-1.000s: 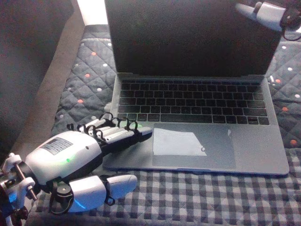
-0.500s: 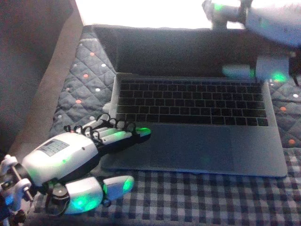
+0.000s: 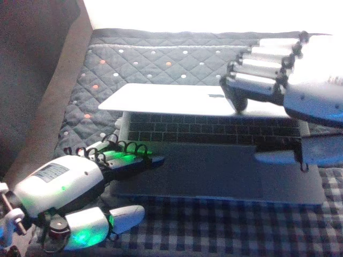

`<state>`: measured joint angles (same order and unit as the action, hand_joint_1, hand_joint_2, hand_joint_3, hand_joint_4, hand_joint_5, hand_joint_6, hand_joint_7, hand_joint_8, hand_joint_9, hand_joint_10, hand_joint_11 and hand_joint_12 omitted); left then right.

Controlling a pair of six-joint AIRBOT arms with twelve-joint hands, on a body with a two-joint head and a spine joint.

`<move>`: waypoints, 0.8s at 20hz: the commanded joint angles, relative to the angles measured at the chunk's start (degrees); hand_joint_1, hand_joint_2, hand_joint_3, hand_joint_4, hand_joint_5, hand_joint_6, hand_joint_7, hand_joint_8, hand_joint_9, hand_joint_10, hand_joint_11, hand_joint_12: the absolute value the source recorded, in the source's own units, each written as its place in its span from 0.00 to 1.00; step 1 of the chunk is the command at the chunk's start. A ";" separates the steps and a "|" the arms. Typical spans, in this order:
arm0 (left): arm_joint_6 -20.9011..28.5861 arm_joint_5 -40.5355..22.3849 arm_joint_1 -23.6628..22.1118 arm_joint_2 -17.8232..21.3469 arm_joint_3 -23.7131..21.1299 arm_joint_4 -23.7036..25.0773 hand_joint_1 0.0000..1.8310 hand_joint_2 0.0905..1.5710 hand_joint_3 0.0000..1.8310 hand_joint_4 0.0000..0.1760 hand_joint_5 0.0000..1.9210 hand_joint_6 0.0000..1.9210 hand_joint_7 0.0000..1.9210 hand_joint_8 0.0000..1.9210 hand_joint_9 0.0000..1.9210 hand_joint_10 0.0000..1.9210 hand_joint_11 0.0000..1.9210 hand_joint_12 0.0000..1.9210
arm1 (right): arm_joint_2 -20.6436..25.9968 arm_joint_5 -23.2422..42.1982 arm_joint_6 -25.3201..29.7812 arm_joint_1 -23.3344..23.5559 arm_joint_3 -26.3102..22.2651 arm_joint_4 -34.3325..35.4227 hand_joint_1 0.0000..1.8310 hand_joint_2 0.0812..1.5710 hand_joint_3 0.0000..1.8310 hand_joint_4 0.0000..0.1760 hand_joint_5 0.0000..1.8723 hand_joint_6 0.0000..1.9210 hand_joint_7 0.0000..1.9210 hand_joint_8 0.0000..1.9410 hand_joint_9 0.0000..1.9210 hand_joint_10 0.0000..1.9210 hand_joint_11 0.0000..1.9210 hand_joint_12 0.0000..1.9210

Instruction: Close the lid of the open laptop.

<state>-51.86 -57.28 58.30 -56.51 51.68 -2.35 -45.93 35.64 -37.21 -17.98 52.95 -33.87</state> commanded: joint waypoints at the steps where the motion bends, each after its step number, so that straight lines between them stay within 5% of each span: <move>1: 0.35 -5.33 0.65 0.81 -0.54 0.14 0.57 0.85 0.00 0.00 0.31 0.75 0.32 0.87 0.41 0.87 0.37 0.99 | 0.81 5.40 0.76 -0.24 0.07 1.51 0.32 0.80 0.01 0.00 0.00 1.00 0.00 0.96 0.02 1.00 0.06 1.00; 2: 0.35 -6.98 1.00 1.59 -1.05 0.12 0.57 0.85 0.00 0.00 0.31 0.75 0.32 0.87 0.41 0.87 0.37 0.99 | 0.96 5.40 1.18 -1.01 0.08 1.52 0.32 0.80 0.01 0.00 0.00 1.00 0.00 0.96 0.02 1.00 0.06 1.00; 3: 0.35 -9.53 1.73 2.83 -1.79 -0.23 0.25 0.94 0.01 0.00 0.36 0.94 0.48 0.97 0.51 0.99 0.42 1.00 | 1.07 5.39 1.59 -2.08 0.10 1.54 0.35 0.82 0.01 0.00 0.00 1.00 0.03 0.97 0.05 1.00 0.09 1.00; 4: 0.26 -12.41 2.70 4.17 -2.57 -1.04 0.25 0.94 0.01 0.00 0.36 0.94 0.48 0.97 0.51 0.99 0.42 1.00 | 1.02 5.39 1.64 -3.39 0.15 1.80 0.35 0.82 0.01 0.00 0.00 1.00 0.03 0.97 0.05 1.00 0.09 1.00; 5: -0.04 -14.96 3.67 5.12 -3.17 -1.92 0.06 0.96 0.00 0.00 0.42 0.99 0.62 1.00 0.66 1.00 0.39 1.00 | 0.90 5.39 1.64 -4.58 0.24 2.41 0.34 0.83 0.01 0.00 0.00 0.93 0.01 0.95 0.03 1.00 0.08 1.00; 6: -0.82 -17.83 4.85 6.41 -4.01 -3.17 0.30 0.88 0.12 0.08 0.27 1.00 0.60 1.00 0.65 1.00 0.33 0.97 | 0.79 5.37 1.64 -5.75 0.42 3.08 0.31 0.83 0.01 0.00 0.00 0.96 0.02 0.92 0.03 0.98 0.07 1.00; 7: -1.86 -20.32 5.98 7.51 -4.88 -4.11 0.30 0.88 0.12 0.08 0.27 1.00 0.60 1.00 0.65 1.00 0.33 0.97 | 0.67 5.37 1.64 -6.92 0.61 3.93 0.31 0.83 0.01 0.00 0.00 0.96 0.02 0.92 0.03 0.98 0.07 1.00; 8: -2.67 -23.53 7.21 8.72 -5.76 -5.31 0.37 0.85 0.14 0.29 0.25 0.97 0.55 0.98 0.57 1.00 0.30 0.97 | 0.61 5.37 1.63 -8.13 0.74 4.78 0.30 0.82 0.00 0.00 0.00 0.95 0.04 0.89 0.05 0.95 0.06 1.00; 9: -3.05 -26.00 8.21 9.45 -6.23 -6.38 0.38 0.81 0.21 0.24 0.24 0.99 0.52 1.00 0.53 1.00 0.43 1.00 | 0.62 5.37 1.63 -8.93 0.75 5.25 0.32 0.82 0.00 0.00 0.00 0.94 0.06 0.87 0.05 0.93 0.05 1.00; 10: -3.44 -28.12 9.12 10.01 -6.54 -7.71 0.38 0.81 0.21 0.24 0.24 0.99 0.52 1.00 0.53 1.00 0.43 1.00 | 0.59 5.37 1.63 -9.72 0.74 5.56 0.32 0.82 0.00 0.00 0.00 0.94 0.06 0.87 0.05 0.93 0.05 1.00; 11: -4.09 -29.80 9.93 10.41 -6.72 -9.44 0.39 0.84 0.18 0.00 0.23 1.00 0.40 0.89 0.46 0.97 0.49 1.00 | 0.48 5.36 1.63 -10.80 0.73 5.94 0.28 0.84 0.01 0.00 0.00 0.95 0.06 0.88 0.06 0.95 0.03 1.00; 12: -4.35 -30.89 10.24 10.54 -6.59 -10.63 0.39 0.84 0.18 0.00 0.23 1.00 0.40 0.89 0.46 0.97 0.49 1.00 | 0.33 5.32 1.63 -11.58 0.72 6.15 0.28 0.84 0.01 0.00 0.00 0.95 0.06 0.88 0.06 0.95 0.03 1.00; 13: -4.36 -31.57 10.23 10.54 -6.43 -11.08 0.54 0.88 0.03 0.13 0.24 0.94 0.27 0.89 0.30 0.82 0.30 0.93 | 0.32 5.20 1.63 -12.05 0.65 6.27 0.29 0.85 0.01 0.00 0.00 0.95 0.03 0.91 0.04 0.96 0.02 1.00; 14: -4.61 -32.41 9.97 10.54 -6.23 -11.53 0.53 0.90 0.01 0.16 0.24 0.95 0.24 0.90 0.21 0.76 0.15 0.94 | 0.35 4.88 1.63 -13.25 0.43 6.47 0.28 0.85 0.01 0.00 0.00 0.91 0.02 0.90 0.04 0.95 0.02 1.00; 15: -4.82 -32.68 9.76 10.57 -6.20 -11.61 0.53 0.90 0.01 0.16 0.24 0.95 0.24 0.90 0.21 0.76 0.15 0.94 | 0.35 4.78 1.63 -13.91 0.35 6.58 0.28 0.85 0.01 0.00 0.00 0.91 0.02 0.90 0.04 0.95 0.02 1.00; 16: -4.99 -32.92 9.55 10.65 -6.18 -11.65 0.42 0.93 0.00 0.09 0.21 0.95 0.18 0.65 0.15 0.64 0.03 0.89 | 0.49 4.46 1.63 -14.56 0.07 6.60 0.24 0.86 0.01 0.00 0.00 0.87 0.00 0.88 0.01 0.94 0.00 1.00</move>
<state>-56.97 -82.43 68.16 -46.15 45.30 -14.81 -45.89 35.44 -35.70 -33.04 53.10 -28.14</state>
